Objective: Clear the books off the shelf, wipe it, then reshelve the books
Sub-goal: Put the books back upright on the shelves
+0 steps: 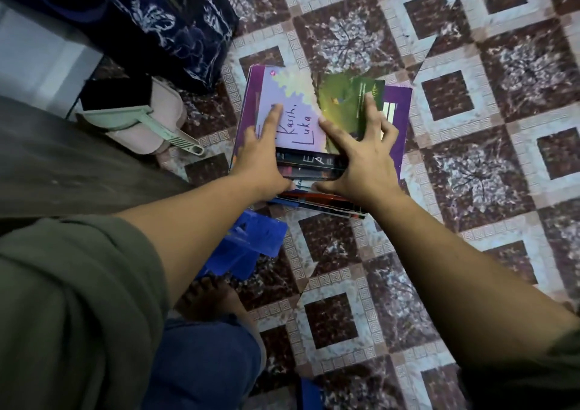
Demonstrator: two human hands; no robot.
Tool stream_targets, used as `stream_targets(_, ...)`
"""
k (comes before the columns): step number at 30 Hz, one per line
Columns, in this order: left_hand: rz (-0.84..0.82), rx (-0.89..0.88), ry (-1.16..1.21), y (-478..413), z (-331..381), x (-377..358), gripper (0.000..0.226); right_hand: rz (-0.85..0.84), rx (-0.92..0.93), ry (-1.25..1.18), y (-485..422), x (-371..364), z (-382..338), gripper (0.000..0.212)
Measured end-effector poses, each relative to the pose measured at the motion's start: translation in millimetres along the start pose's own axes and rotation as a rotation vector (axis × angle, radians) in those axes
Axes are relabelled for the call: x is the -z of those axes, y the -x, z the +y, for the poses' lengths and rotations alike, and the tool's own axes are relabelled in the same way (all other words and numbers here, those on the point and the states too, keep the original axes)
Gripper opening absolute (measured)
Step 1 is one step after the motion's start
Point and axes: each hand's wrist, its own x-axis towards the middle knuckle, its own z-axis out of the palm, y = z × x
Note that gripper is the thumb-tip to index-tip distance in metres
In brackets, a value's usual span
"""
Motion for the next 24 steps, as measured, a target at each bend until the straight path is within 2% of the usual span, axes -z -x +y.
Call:
stream_targets(4,0.074,0.022,0.021,13,-10,-8,0.129,0.029,-0.011,-0.139,5,7,3,0.088)
stream_targets(7,0.064,0.028,-0.035,22,-12,-10,0.126,0.005,-0.001,-0.192,14,8,1,0.085)
stream_targets(12,0.046,0.02,-0.137,23,-7,12,0.122,-0.123,-0.012,-0.184,16,30,-9,0.098)
stream_targets(14,0.041,0.009,-0.15,21,-4,23,0.116,-0.203,0.007,-0.049,13,39,-18,0.111)
stream_targets(16,0.029,0.007,-0.142,19,4,28,0.111,-0.24,0.013,0.192,5,37,-28,0.117)
stream_targets(18,0.007,0.019,-0.135,22,12,23,0.109,-0.2,-0.014,0.364,-1,29,-37,0.114)
stream_targets(21,0.027,0.02,-0.126,24,11,12,0.108,-0.079,0.038,0.577,-8,15,-37,0.106)
stream_targets(24,0.052,0.016,-0.175,26,8,5,0.104,-0.06,0.107,0.612,-5,10,-27,0.112)
